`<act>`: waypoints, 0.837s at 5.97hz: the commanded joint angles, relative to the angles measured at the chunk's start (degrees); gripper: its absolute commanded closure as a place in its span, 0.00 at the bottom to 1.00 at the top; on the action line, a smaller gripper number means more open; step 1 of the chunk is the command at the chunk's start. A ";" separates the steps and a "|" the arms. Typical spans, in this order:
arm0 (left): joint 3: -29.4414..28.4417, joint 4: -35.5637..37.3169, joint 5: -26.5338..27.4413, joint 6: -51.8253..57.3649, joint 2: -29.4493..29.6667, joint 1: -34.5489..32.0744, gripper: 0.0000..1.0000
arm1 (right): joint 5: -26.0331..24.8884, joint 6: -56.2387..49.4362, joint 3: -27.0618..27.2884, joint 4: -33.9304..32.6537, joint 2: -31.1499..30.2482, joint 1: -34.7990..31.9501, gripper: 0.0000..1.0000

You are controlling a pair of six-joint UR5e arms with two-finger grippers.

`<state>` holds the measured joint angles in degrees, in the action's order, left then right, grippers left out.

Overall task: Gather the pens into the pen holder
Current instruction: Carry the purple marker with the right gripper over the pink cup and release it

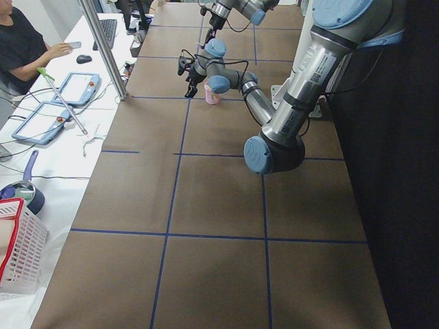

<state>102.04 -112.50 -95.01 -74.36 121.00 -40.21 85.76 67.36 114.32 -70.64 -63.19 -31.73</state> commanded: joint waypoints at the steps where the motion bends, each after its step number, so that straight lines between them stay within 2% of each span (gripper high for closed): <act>1: 0.52 -0.09 -0.09 0.27 -2.06 -0.74 0.05 | -18.28 3.90 -1.98 0.07 4.89 9.29 1.00; 2: 2.27 -0.61 -0.09 0.35 -4.52 -0.75 0.05 | -20.87 5.75 -4.34 0.07 5.96 10.45 1.00; 3: 2.46 -0.61 -0.18 0.36 -4.72 -0.75 0.05 | -28.11 5.86 -5.93 0.07 6.49 12.72 1.00; 5: 2.46 -0.61 -0.18 0.27 -4.81 -0.66 0.04 | -29.50 6.38 -9.89 1.03 7.64 12.83 1.00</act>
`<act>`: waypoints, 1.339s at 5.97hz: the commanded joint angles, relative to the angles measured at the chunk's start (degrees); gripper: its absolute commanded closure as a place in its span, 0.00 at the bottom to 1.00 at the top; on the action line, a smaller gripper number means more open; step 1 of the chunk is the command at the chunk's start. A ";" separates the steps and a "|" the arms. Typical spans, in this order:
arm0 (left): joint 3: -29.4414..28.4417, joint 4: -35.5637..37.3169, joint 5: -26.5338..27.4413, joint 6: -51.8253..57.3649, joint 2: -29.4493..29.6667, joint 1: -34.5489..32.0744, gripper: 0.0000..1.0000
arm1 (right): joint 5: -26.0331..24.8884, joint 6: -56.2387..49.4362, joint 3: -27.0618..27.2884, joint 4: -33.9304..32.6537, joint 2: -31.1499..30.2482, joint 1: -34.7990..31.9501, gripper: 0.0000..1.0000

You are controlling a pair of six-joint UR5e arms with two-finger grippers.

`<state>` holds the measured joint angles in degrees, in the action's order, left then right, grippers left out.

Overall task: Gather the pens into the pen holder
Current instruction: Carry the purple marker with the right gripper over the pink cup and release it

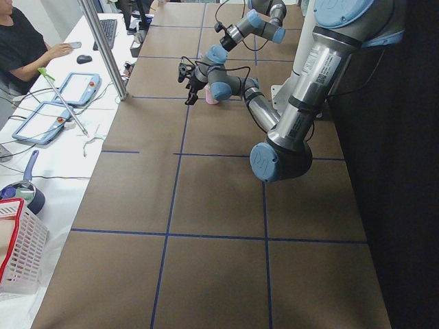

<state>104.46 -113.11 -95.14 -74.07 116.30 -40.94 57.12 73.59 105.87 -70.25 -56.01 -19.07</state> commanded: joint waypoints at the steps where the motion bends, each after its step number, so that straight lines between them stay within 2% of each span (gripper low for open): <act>1: 0.04 -0.01 -0.05 -0.02 -0.37 0.07 0.04 | -0.87 0.15 -4.07 1.16 0.55 0.78 0.99; 3: 0.04 -0.01 -0.05 -0.02 -0.28 0.07 0.05 | -0.96 0.24 -4.53 2.13 0.28 2.19 0.95; 6: 0.48 0.08 -0.05 -0.02 -0.28 0.07 0.04 | -1.05 -0.02 -4.88 2.13 0.19 2.81 0.47; 8: 0.40 0.17 -0.40 0.15 -0.46 -0.28 0.07 | 0.17 -0.98 -2.27 2.40 0.37 1.42 0.47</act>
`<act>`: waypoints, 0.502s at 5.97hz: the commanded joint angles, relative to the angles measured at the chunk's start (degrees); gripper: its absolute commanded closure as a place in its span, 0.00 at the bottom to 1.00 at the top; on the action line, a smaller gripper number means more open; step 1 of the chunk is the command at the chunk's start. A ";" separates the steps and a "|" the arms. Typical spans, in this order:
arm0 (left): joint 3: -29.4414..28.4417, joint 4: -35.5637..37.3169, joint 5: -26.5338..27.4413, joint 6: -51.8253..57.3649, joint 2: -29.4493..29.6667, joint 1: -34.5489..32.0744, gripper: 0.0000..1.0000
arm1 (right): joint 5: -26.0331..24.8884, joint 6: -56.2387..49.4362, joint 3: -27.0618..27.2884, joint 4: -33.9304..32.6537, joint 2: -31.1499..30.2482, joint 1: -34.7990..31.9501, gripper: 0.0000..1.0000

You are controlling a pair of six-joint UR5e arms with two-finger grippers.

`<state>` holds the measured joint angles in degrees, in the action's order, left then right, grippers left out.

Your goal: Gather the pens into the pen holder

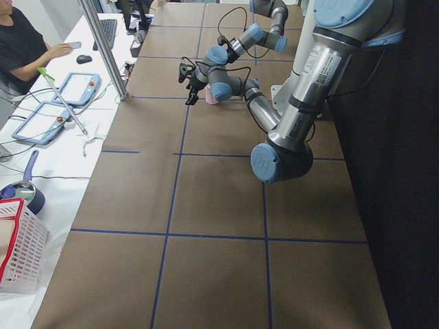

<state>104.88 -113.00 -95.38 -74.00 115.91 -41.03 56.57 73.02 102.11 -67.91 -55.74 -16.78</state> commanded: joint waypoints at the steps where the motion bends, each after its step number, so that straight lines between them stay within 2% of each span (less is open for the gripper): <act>1: -0.12 0.67 -3.72 6.43 -1.72 -1.76 0.07 | 8.04 -0.68 3.43 -0.46 -0.42 -5.50 0.49; 2: -0.03 0.68 -7.76 12.41 -4.96 -4.47 0.07 | 18.04 -0.77 5.01 -0.73 -1.99 -11.64 0.49; 3: -0.03 0.68 -14.41 18.13 -7.95 -8.93 0.07 | 28.23 -1.38 6.16 -0.73 -5.48 -18.14 0.51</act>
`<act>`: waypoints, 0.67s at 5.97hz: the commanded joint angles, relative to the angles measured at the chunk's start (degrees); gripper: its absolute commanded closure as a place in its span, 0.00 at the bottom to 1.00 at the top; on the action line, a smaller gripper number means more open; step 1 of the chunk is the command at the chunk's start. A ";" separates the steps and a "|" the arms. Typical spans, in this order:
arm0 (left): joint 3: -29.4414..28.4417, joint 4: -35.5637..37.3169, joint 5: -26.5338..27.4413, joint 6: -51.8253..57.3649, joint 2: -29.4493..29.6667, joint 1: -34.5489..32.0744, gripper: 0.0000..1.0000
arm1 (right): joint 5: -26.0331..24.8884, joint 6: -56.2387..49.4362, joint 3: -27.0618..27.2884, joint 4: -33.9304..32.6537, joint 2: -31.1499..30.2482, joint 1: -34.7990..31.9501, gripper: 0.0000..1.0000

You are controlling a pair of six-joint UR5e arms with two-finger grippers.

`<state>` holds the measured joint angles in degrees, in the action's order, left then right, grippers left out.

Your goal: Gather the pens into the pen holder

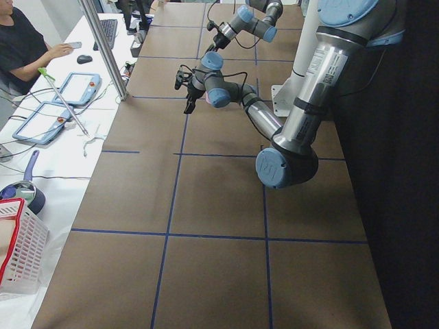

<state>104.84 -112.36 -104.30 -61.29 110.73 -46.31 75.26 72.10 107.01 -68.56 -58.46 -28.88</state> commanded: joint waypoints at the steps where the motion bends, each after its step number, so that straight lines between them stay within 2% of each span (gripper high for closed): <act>1: -0.33 0.21 -12.87 12.61 -6.28 -8.49 0.07 | 20.00 -4.30 1.36 -0.17 -6.63 -12.80 0.52; 2: -0.94 0.82 -19.47 20.78 -9.36 -14.19 0.07 | 31.07 -10.51 1.27 -1.65 -10.93 -20.01 0.52; 3: -1.12 4.74 -23.54 28.60 -10.87 -19.30 0.07 | 39.88 -20.75 1.27 -7.23 -13.41 -26.78 0.52; 4: -0.86 13.83 -25.76 41.04 -11.15 -24.39 0.07 | 45.62 -32.43 0.92 -12.51 -16.57 -33.11 0.51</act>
<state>103.89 -105.46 -127.11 -30.89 100.37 -65.73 114.01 50.42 108.17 -76.11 -71.97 -55.52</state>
